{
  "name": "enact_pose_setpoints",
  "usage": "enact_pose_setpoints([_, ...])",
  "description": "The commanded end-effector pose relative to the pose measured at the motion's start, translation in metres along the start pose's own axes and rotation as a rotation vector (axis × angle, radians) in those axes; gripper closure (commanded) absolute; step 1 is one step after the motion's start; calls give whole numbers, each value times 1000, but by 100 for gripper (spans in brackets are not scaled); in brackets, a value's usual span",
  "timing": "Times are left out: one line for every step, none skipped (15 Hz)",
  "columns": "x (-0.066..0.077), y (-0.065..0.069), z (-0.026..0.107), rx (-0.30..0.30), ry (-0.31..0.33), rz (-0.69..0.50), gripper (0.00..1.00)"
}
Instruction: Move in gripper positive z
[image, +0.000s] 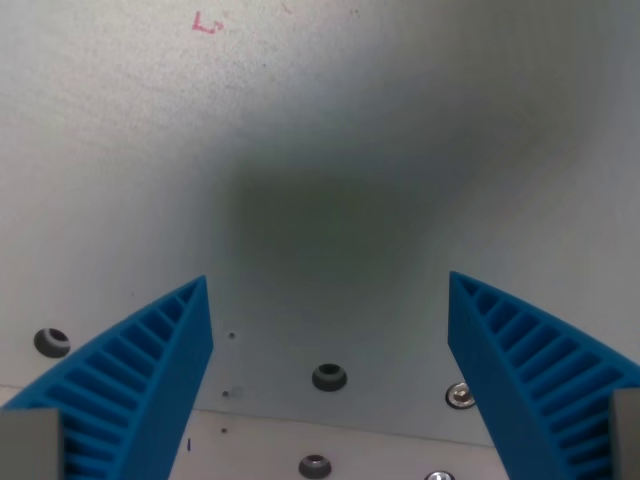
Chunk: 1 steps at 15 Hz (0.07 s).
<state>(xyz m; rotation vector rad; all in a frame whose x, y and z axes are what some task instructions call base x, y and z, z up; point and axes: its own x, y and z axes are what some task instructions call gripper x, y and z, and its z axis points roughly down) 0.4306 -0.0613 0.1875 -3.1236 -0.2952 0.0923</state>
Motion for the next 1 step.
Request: enact_pose_setpoints([-2,-2,11,-7,51,0,0])
